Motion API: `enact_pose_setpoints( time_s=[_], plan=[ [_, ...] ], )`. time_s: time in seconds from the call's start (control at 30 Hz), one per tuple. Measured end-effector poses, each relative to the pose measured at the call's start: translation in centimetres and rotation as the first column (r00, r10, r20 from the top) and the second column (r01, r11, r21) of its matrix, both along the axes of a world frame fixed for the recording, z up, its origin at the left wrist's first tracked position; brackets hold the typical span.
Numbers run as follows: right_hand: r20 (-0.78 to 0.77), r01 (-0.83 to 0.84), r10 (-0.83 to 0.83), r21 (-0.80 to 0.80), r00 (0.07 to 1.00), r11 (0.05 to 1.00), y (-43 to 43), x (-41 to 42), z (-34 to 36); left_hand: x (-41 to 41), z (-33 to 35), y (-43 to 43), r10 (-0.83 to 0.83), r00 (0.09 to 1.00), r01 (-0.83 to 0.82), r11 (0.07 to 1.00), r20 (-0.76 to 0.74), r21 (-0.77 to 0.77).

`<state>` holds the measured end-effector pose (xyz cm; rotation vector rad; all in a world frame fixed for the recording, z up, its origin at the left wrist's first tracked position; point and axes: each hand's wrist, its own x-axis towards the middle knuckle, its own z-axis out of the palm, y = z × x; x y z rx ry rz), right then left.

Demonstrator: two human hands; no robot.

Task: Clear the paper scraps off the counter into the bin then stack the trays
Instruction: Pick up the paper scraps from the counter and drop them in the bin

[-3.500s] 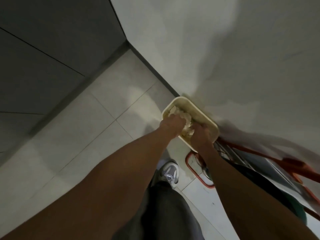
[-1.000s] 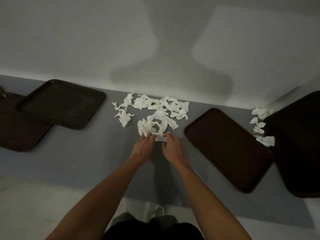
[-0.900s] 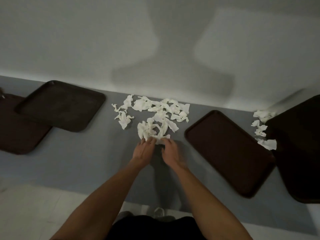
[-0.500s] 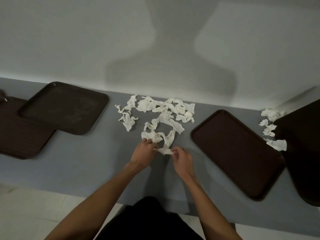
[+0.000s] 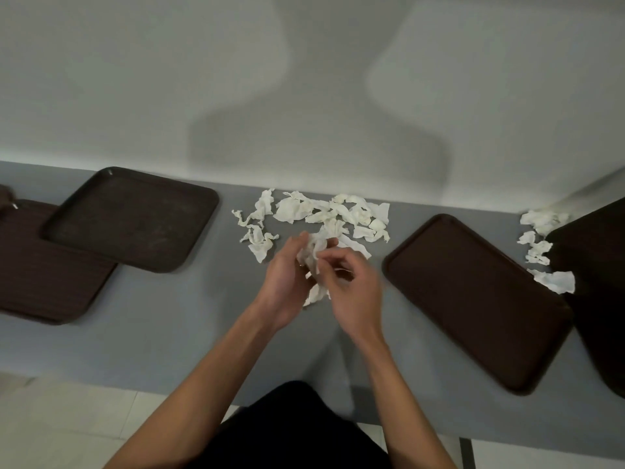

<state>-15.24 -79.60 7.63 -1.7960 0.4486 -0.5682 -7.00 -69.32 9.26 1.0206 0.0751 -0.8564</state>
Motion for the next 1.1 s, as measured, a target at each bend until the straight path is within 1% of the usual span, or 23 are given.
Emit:
enact_pose_setpoints(
  time_s=[0.07, 0.1, 0.13, 0.2, 0.23, 0.3, 0.33, 0.4, 0.43, 0.5, 0.53, 0.6, 0.67, 0.73, 0.77, 0.8, 0.83, 0.9, 0.93, 0.97, 1.0, 1.03, 1.1],
  plan=[
    [-0.062, -0.044, 0.033, -0.181, 0.998, 0.982, 1.3, 0.6, -0.1, -0.3, 1.0, -0.5, -0.015, 0.996, 0.015, 1.0, -0.086, -0.007],
    [-0.079, -0.054, 0.034, -0.261, 0.996, 0.964, 1.8, 0.8, -0.1, -0.2, 1.3, -0.7, 0.022, 0.995, -0.02, 1.0, -0.1, 0.014],
    [-0.063, -0.05, 0.032, -0.304, 0.997, 0.951, 2.1, 0.8, -0.1, -0.1, 1.6, -0.8, 0.088, 0.992, -0.084, 0.996, -0.093, 0.037],
    [0.016, -0.021, 0.026, -0.277, 1.0, 0.961, 2.2, 0.8, 0.1, 0.5, 2.1, -0.6, 0.212, 0.974, -0.207, 0.976, -0.078, 0.07],
    [0.041, 0.0, 0.01, -0.233, 0.999, 0.972, 2.3, 0.7, 0.3, 0.9, 2.3, -0.4, 0.241, 0.967, -0.234, 0.968, -0.077, 0.089],
    [0.022, 0.011, -0.009, -0.089, 1.0, 0.996, 2.5, 0.6, 0.2, 1.8, 2.3, -0.1, 0.293, 0.952, -0.285, 0.954, -0.09, 0.09],
    [-0.015, -0.008, 0.008, 0.006, 1.0, 1.0, 2.6, 0.7, -0.2, 2.1, 2.3, 0.0, 0.33, 0.937, -0.325, 0.944, -0.113, 0.06],
    [-0.076, -0.087, 0.104, 0.197, 0.992, 0.976, 2.6, 1.0, -1.1, 2.8, 2.0, 0.4, 0.39, 0.906, -0.393, 0.919, -0.163, 0.017],
    [-0.085, -0.122, 0.15, 0.276, 0.985, 0.953, 2.6, 1.2, -1.6, 3.1, 1.9, 0.6, 0.403, 0.897, -0.409, 0.913, -0.18, 0.009],
    [-0.075, -0.152, 0.195, 0.383, 0.978, 0.911, 2.6, 1.3, -2.3, 3.7, 2.0, 1.4, 0.407, 0.891, -0.422, 0.906, -0.202, -0.038],
    [-0.064, -0.153, 0.198, 0.424, 0.978, 0.892, 2.5, 1.3, -2.4, 4.0, 2.0, 1.8, 0.405, 0.894, -0.425, 0.902, -0.194, -0.074],
    [-0.051, -0.144, 0.2, 0.528, 0.978, 0.837, 2.6, 1.3, -2.4, 4.9, 1.7, 3.0, 0.425, 0.894, -0.439, 0.894, -0.14, -0.085],
    [-0.029, -0.139, 0.201, 0.629, 0.979, 0.765, 2.9, 1.4, -2.0, 5.7, 0.6, 4.2, 0.442, 0.895, -0.444, 0.896, -0.061, -0.023],
    [0.037, -0.136, 0.162, 0.74, 0.986, 0.659, 3.6, 2.1, -1.5, 6.0, -0.5, 5.1, 0.405, 0.914, -0.404, 0.912, -0.001, 0.075],
    [0.06, -0.131, 0.133, 0.766, 0.989, 0.629, 4.3, 2.6, -1.2, 5.7, -1.1, 5.4, 0.371, 0.929, -0.369, 0.924, -0.001, 0.104],
    [0.068, -0.122, 0.108, 0.751, 0.992, 0.649, 5.0, 3.2, -1.1, 5.2, -1.6, 5.5, 0.328, 0.945, -0.324, 0.939, -0.018, 0.113],
    [0.055, -0.102, 0.088, 0.68, 0.995, 0.726, 5.7, 3.8, -1.2, 4.6, -1.9, 5.6, 0.275, 0.961, -0.27, 0.957, -0.04, 0.11],
    [0.012, -0.072, 0.074, 0.439, 0.997, 0.896, 7.3, 4.7, -1.8, 3.5, -2.4, 5.7, 0.142, 0.988, -0.138, 0.988, -0.068, 0.063],
    [-0.01, -0.072, 0.079, 0.315, 0.997, 0.946, 8.1, 5.1, -2.1, 3.3, -2.7, 5.9, 0.104, 0.991, -0.1, 0.994, -0.085, 0.055],
    [-0.035, -0.084, 0.094, 0.215, 0.995, 0.973, 8.8, 5.4, -2.5, 3.2, -3.0, 6.3, 0.095, 0.991, -0.088, 0.993, -0.099, 0.074],
    [-0.062, -0.115, 0.125, 0.149, 0.99, 0.982, 9.4, 5.5, -2.8, 3.4, -3.4, 6.6, 0.106, 0.991, -0.095, 0.987, -0.082, 0.128],
    [-0.092, -0.162, 0.173, 0.114, 0.981, 0.98, 9.8, 5.7, -3.0, 3.9, -4.0, 7.1, 0.128, 0.991, -0.12, 0.97, -0.025, 0.211],
    [-0.137, -0.28, 0.294, 0.112, 0.946, 0.954, 10.2, 6.0, -3.8, 4.8, -5.0, 8.1, 0.163, 0.98, -0.195, 0.909, 0.117, 0.37]
  ],
)
